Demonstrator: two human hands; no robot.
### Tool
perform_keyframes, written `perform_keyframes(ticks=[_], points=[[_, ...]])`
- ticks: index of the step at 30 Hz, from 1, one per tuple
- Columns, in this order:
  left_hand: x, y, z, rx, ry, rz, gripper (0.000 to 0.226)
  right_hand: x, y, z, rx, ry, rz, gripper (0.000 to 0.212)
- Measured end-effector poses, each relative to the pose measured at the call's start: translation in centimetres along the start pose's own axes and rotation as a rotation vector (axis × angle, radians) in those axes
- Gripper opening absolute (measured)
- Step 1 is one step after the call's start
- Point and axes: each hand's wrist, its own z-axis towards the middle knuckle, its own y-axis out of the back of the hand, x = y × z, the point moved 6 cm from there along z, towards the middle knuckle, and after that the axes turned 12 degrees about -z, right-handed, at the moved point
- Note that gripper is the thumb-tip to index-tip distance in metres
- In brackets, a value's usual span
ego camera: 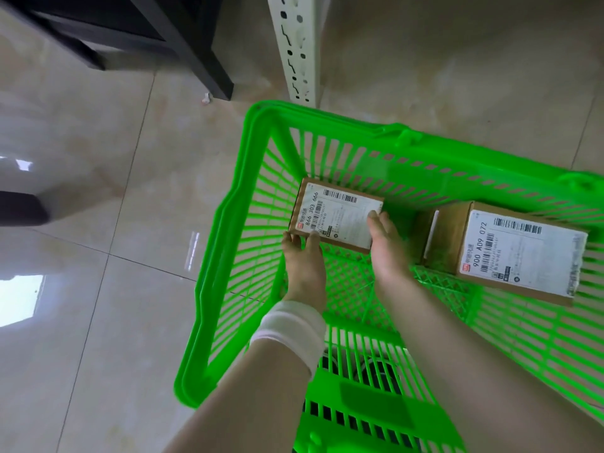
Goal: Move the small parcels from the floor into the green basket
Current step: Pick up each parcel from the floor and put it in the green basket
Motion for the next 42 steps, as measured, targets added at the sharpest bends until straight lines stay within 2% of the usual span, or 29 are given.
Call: perform_keyframes(ticks=[5, 9, 14, 16, 17, 20, 22, 26, 30, 34, 37, 42], points=[[-1.0, 0.5, -2.5, -0.051, 0.095, 0.095, 0.056, 0.9, 1.3, -3.0, 0.0, -0.037, 0.035, 0.061], [-4.4, 0.9, -10.6, -0.078, 0.104, 0.198, 0.052, 3.1, 3.7, -11.2, 0.025, -0.056, 0.13, 0.059], [-9.2, -0.7, -25.1, 0.074, 0.046, 0.338, 0.049, 6.2, 9.3, -24.3, 0.023, -0.046, 0.286, 0.042], [-10.5, -1.3, -30.0, 0.125, -0.006, 0.379, 0.045, 6.8, 11.9, -28.5, -0.012, -0.046, 0.342, 0.019], [-10.6, -1.8, -32.0, 0.155, -0.017, 0.393, 0.044, 7.2, 13.5, -30.3, -0.047, -0.04, 0.366, 0.014], [-9.2, -4.0, -36.6, 0.271, -0.023, 0.473, 0.042, 6.5, 18.7, -33.5, -0.178, -0.013, 0.492, 0.029], [-7.5, -5.3, -39.5, 0.329, -0.044, 0.55, 0.043, 5.0, 22.3, -35.0, -0.245, -0.014, 0.595, 0.031], [-2.4, -8.8, -46.9, 0.476, -0.069, 0.693, 0.046, -0.5, 29.7, -38.9, -0.339, -0.082, 0.831, 0.04], [5.5, -12.5, -55.6, 0.626, -0.087, 0.854, 0.045, -8.3, 38.4, -43.3, -0.433, -0.11, 1.002, 0.042], [15.9, -14.7, -64.9, 0.722, -0.049, 0.943, 0.052, -18.7, 47.7, -47.4, -0.531, -0.142, 1.071, 0.042], [25.1, -15.7, -70.3, 0.758, -0.021, 1.005, 0.045, -27.5, 54.5, -49.7, -0.572, -0.153, 1.083, 0.044], [39.2, -18.0, -79.7, 0.868, 0.048, 1.132, 0.047, -39.9, 64.6, -52.9, -0.689, -0.2, 1.19, 0.043]])
